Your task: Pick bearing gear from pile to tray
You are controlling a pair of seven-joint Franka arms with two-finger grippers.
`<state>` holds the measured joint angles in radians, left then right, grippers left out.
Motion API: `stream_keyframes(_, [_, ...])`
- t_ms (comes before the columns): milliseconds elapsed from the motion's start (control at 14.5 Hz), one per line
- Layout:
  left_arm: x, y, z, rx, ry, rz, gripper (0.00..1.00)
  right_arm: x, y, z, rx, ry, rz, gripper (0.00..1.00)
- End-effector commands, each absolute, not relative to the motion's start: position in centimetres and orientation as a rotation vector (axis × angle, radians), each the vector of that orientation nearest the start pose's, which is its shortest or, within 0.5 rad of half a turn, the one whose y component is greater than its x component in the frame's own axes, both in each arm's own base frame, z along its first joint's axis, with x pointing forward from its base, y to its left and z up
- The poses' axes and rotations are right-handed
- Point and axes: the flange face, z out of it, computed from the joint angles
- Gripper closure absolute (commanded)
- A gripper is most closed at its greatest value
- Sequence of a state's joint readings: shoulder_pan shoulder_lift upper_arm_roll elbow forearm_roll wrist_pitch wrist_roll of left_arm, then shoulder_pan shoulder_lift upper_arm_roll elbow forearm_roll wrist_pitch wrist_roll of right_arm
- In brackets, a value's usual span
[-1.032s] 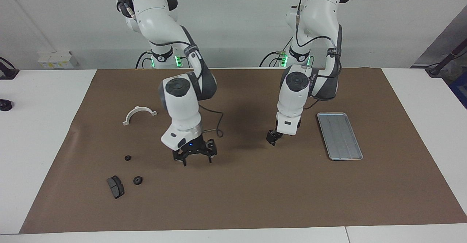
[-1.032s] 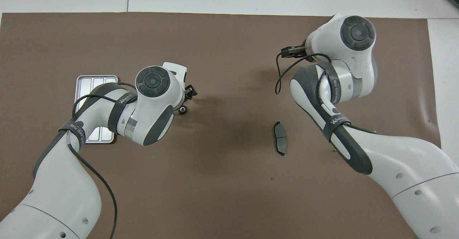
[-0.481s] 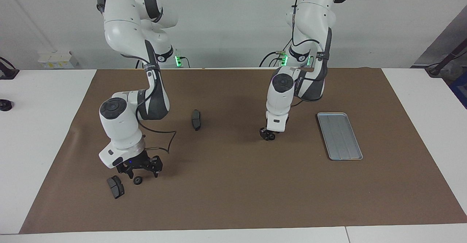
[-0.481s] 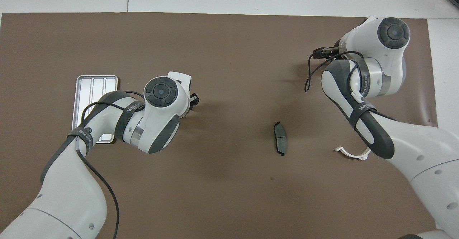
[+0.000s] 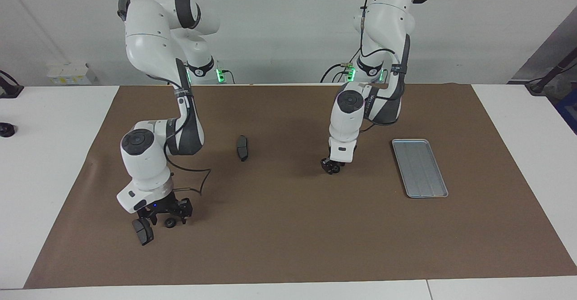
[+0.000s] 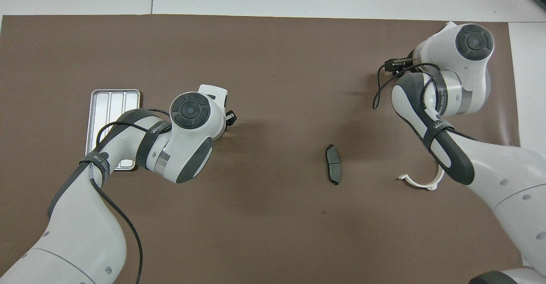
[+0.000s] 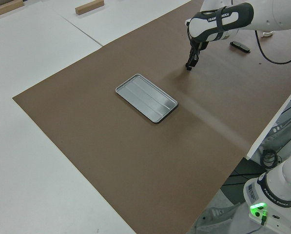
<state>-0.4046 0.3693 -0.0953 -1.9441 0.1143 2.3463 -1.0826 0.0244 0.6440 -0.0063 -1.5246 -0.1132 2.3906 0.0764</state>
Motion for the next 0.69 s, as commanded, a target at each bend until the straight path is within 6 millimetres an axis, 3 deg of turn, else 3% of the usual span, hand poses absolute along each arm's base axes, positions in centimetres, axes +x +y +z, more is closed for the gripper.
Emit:
stream_keyframes(0, [54.2, -28.5, 30.0, -3.012, -0.821, -0.099, 1.00, 72.5, 1.5, 29.9, -3.203, -0.044, -0.357, 0.23])
stream_keyframes(138, [54.7, -28.2, 30.9, -2.996, -0.823, -0.081, 1.00, 72.1, 1.4, 29.3, -3.204, -0.039, -0.335, 0.29])
stream_keyframes(344, [56.1, -24.0, 35.2, -2.987, -0.800, -0.083, 1.00, 71.8, 1.1, 28.7, -3.205, -0.030, -0.315, 0.38])
stream_keyframes(413, [56.3, -21.8, 36.6, -2.996, -0.749, -0.062, 1.00, 71.7, 0.6, 28.6, -3.203, 0.005, -0.308, 0.40])
stream_keyframes(619, [57.9, -12.1, 39.2, -3.047, -0.581, 0.023, 1.00, 71.5, 0.3, 28.5, -3.203, 0.051, -0.289, 0.54])
